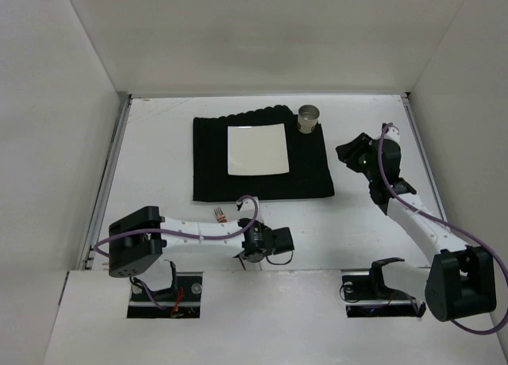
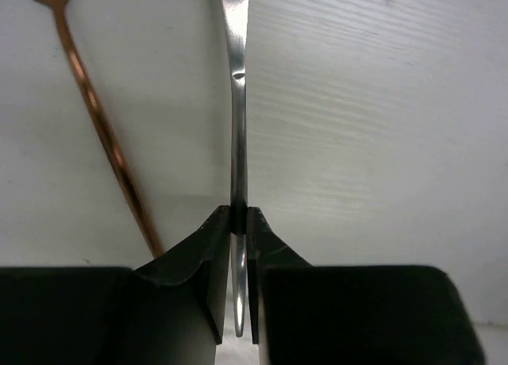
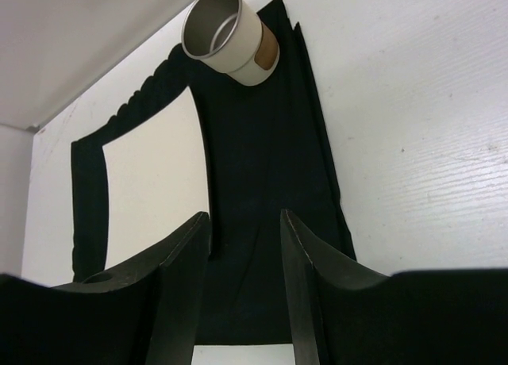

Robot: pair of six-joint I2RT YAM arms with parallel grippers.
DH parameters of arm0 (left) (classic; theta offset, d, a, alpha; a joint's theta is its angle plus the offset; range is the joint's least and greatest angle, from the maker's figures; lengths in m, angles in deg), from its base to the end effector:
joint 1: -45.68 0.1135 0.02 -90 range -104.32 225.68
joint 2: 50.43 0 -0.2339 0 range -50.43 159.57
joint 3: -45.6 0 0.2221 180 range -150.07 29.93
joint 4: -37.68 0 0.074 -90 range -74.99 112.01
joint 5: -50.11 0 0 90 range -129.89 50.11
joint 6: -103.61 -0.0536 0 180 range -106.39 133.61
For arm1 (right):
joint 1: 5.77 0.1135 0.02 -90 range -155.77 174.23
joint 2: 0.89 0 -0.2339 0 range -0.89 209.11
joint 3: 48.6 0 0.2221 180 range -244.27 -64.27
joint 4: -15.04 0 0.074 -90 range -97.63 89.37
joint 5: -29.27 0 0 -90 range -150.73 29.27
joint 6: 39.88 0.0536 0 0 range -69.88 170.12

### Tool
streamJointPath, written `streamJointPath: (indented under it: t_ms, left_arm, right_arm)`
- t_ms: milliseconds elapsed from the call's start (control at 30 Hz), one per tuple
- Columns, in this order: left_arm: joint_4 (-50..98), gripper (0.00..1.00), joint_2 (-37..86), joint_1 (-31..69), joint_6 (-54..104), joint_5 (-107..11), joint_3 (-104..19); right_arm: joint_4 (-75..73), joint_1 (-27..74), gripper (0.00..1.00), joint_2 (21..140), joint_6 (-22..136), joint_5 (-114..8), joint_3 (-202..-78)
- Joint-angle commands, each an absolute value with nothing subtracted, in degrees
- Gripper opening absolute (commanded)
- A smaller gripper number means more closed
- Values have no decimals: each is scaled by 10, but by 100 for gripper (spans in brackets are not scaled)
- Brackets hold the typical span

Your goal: Set the dinner table for one person

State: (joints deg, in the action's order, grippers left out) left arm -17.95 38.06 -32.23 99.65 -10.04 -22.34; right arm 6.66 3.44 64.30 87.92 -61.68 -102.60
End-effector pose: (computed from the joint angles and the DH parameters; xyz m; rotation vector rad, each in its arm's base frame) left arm 0.0786 -0.2394 0.1524 -0.2666 2.5734 -0.2141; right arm 0.2567 0.0407 0.2400 0.4923 1.8859 0.5338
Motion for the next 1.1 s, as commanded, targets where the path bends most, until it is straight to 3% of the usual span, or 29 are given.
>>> streamJointPath:
  t_ms: [0,267,600,1067]
  left_arm:
    - [-220,3,363,-342,962,-62,-295]
    - [-140,3,394,-278,815,-52,-395]
    - [-35,2,559,-141,597,-136,-587]
    - [-44,2,788,-70,536,-201,-848]
  right_arm:
    - [103,28,46,639,884,-604,-1020]
    - [103,10,46,623,887,-608,-1010]
    - [111,-21,45,613,904,-615,-991]
    - [115,-18,45,616,906,-613,-990]
